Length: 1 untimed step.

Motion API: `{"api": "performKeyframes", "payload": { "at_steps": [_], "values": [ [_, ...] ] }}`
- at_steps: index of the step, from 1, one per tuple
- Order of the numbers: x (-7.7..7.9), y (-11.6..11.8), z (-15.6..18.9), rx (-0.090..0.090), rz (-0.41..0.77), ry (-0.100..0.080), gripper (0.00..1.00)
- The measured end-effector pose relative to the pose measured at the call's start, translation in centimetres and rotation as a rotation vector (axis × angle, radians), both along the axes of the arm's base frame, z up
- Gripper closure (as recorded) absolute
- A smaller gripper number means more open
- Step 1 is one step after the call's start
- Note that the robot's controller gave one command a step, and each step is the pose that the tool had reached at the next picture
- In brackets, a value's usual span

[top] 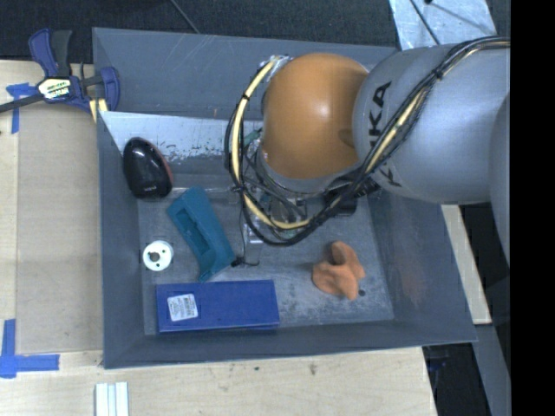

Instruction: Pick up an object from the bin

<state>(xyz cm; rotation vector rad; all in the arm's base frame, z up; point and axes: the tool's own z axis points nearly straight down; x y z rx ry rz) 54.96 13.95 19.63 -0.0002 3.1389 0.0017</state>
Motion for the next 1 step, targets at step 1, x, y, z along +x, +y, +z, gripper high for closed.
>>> {"api": "performKeyframes", "payload": {
  "at_steps": [1],
  "values": [
    [-1.60,-2.20,-2.74,0.000,0.038,-0.002,0.00]
  ]
}}
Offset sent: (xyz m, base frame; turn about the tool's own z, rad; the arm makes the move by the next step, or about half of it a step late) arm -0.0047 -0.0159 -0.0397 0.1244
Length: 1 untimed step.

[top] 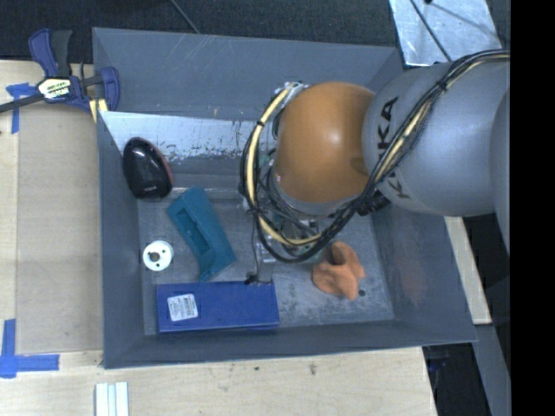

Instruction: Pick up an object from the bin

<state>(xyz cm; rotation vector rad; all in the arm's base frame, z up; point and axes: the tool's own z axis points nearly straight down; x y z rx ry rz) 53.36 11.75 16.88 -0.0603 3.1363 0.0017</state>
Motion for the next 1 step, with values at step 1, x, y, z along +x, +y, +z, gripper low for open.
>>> {"api": "performKeyframes", "payload": {
  "at_steps": [1],
  "values": [
    [0.17,-0.58,-1.29,-0.002,-0.083,0.004,0.00]
  ]
}}
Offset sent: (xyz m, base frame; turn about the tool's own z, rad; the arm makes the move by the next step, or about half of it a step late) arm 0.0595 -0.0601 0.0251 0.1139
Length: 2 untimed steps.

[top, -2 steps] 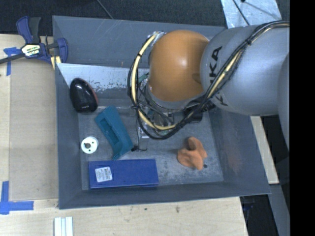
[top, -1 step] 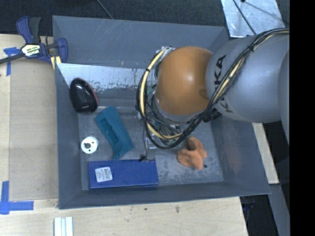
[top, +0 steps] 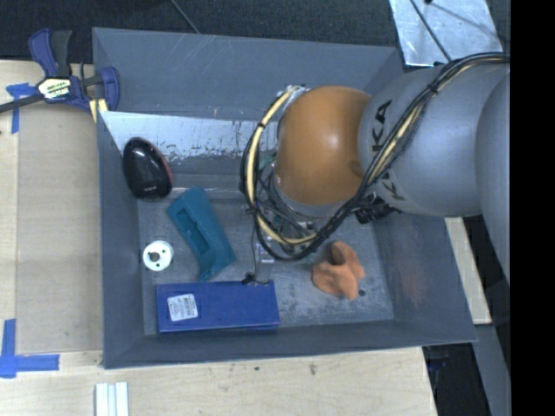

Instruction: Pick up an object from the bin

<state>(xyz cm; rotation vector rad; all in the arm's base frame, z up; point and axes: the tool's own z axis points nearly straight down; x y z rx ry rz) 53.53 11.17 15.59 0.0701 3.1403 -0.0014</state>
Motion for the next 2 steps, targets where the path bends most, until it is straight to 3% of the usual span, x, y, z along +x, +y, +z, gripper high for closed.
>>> {"api": "performKeyframes", "payload": {
  "at_steps": [1,2],
  "values": [
    [4.2,-3.4,2.7,0.003,-0.029,-0.001,0.00],
    [1.8,-9.5,1.0,0.001,0.021,-0.009,0.00]
  ]
}}
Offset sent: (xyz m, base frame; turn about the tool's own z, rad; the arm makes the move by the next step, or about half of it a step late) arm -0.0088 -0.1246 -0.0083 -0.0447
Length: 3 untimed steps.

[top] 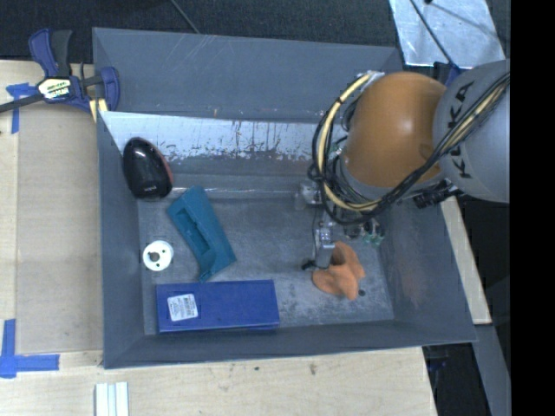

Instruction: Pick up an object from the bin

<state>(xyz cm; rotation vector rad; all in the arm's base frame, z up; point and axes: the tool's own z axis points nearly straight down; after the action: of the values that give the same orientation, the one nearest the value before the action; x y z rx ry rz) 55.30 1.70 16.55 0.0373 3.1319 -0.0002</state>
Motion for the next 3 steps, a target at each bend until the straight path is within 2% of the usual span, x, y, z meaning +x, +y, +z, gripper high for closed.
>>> {"api": "performKeyframes", "payload": {
  "at_steps": [1,2,3],
  "values": [
    [-0.6,-2.2,-0.3,-0.003,-0.034,0.012,0.00],
    [-2.9,-3.6,-1.6,0.001,-0.094,0.005,0.00],
    [-3.6,-5.4,-5.2,0.000,-0.041,0.005,0.00]
  ]
}}
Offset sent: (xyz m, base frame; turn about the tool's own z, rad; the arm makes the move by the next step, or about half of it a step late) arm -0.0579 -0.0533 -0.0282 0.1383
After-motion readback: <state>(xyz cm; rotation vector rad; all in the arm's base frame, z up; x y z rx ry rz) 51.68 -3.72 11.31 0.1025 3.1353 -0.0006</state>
